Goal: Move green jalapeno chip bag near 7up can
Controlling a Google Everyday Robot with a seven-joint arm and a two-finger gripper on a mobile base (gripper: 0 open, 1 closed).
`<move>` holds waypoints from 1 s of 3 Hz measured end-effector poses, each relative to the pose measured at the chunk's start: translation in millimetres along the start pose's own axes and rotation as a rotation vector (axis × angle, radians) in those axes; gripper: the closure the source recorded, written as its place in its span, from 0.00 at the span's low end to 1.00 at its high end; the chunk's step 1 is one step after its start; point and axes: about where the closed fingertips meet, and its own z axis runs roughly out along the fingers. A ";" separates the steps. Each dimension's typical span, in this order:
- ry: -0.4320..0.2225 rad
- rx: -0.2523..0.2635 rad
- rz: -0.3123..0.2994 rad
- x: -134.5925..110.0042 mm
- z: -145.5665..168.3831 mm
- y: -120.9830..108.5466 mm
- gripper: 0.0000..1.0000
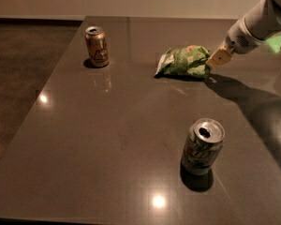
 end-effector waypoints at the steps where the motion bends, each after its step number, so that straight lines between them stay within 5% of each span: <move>1: -0.030 -0.026 -0.057 2.3 -35.0 34.7 1.00; 3: -0.035 -0.073 -0.156 13.7 -78.8 89.0 1.00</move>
Offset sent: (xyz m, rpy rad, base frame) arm -0.1112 0.0096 0.0593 0.0014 -0.0465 0.1484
